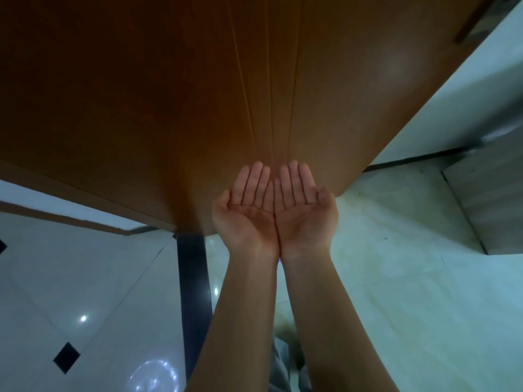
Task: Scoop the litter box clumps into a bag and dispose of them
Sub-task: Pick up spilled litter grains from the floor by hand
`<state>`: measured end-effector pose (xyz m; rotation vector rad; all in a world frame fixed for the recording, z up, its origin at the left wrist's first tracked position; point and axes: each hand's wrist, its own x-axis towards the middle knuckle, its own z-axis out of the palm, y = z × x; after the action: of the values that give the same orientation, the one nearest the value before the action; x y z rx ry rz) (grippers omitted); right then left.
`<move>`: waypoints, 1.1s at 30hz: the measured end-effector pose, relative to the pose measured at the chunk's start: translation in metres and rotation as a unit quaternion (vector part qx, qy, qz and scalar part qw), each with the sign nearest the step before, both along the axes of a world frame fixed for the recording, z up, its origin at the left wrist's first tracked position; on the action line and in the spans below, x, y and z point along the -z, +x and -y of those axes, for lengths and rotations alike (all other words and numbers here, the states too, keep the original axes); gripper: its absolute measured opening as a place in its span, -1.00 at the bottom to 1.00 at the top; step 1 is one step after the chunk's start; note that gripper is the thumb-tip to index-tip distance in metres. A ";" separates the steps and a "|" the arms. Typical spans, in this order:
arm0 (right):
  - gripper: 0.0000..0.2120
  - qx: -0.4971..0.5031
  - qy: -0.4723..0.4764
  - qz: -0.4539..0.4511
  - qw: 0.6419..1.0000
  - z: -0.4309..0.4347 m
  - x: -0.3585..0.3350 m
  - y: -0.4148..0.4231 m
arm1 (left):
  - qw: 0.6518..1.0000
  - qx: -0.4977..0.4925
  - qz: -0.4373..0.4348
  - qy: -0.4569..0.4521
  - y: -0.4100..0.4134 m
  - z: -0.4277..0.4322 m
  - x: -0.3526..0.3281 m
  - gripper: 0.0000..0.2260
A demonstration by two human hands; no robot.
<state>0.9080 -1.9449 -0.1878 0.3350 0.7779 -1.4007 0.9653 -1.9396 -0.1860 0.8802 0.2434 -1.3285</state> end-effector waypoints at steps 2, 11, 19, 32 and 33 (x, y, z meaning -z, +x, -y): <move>-0.50 -0.004 0.009 -0.002 1.000 -0.001 0.029 -0.004 | 1.000 -0.006 -0.001 0.014 -0.004 -0.002 0.029 -0.54; -0.47 -0.050 0.030 -0.007 0.998 0.012 0.217 0.012 | 0.998 -0.044 0.010 0.053 0.010 0.005 0.214 -0.54; -0.48 -0.085 0.052 -0.004 0.995 0.010 0.373 0.031 | 0.994 -0.056 0.020 0.087 0.028 0.000 0.372 -0.57; -0.52 0.001 0.079 -0.054 0.995 0.042 0.484 -0.044 | 0.991 0.084 0.020 0.107 -0.044 0.046 0.483 -0.55; -0.52 0.004 0.073 -0.058 0.996 0.048 0.491 -0.048 | 0.989 0.098 0.028 0.106 -0.048 0.053 0.489 -0.55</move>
<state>0.8601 -1.9926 -0.6785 0.3736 0.9778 -1.3826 0.9172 -1.9926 -0.6752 1.1414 0.2633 -1.4757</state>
